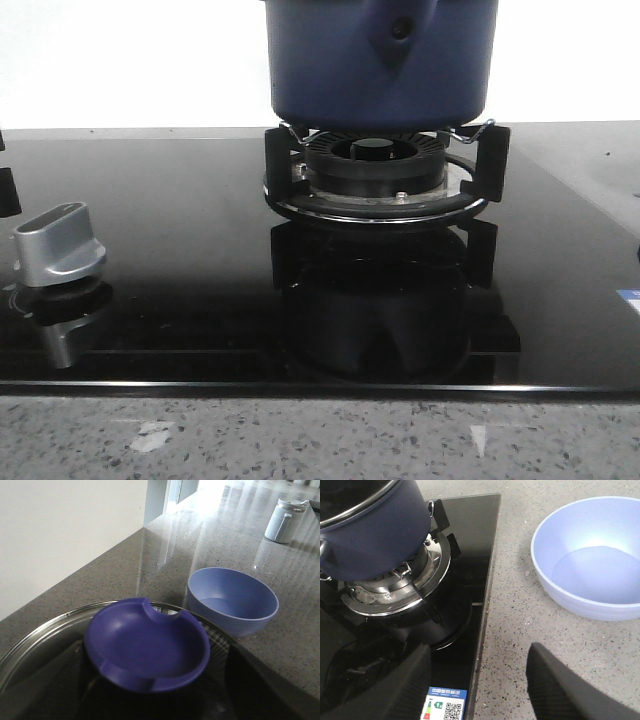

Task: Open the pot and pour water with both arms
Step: 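Move the right gripper toward the rim of the light blue bowl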

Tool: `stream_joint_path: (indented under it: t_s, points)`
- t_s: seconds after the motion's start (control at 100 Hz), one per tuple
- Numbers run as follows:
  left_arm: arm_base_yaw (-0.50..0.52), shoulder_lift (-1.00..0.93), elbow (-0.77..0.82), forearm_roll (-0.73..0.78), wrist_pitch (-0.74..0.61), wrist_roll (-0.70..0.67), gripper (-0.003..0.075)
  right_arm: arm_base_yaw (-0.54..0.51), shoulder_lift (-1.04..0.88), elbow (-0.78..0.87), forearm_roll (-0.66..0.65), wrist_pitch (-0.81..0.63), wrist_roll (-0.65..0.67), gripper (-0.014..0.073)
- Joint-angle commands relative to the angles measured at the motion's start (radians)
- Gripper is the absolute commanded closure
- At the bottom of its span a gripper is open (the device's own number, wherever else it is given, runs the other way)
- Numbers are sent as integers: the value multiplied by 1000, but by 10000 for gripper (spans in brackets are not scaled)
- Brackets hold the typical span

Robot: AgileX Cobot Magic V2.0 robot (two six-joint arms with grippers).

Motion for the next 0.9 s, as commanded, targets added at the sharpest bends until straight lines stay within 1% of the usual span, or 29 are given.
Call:
stream_joint_path:
  t_s: [0.0,0.29,0.39,0.56,0.63,0.67,0.89]
  points:
    - [-20,-41,-35,-71,10,15,225,-8,13,-36,4,-61,-13,211]
    - [-22,-41,-35,-64,-17,43,234,-8,13,-36,4,-48,-13,211]
    - [-22,-41,-35,-64,-17,43,293,-8,13,-36,4,-44,-13,211]
    - [-22,-41,-35,-64,-17,43,472,-8,13,-36,4,-42,-13,211]
    - [-22,-41,-35,-64,-17,43,524,-8,13,-36,4,-40,-13,211]
    - [-22,-41,-35,-64,-17,43,534,-8,13,-36,4,-40,-13,211]
    - [-22,-41,-35,-64,-17,43,531,-8,13,-36,4,-40,-13,211]
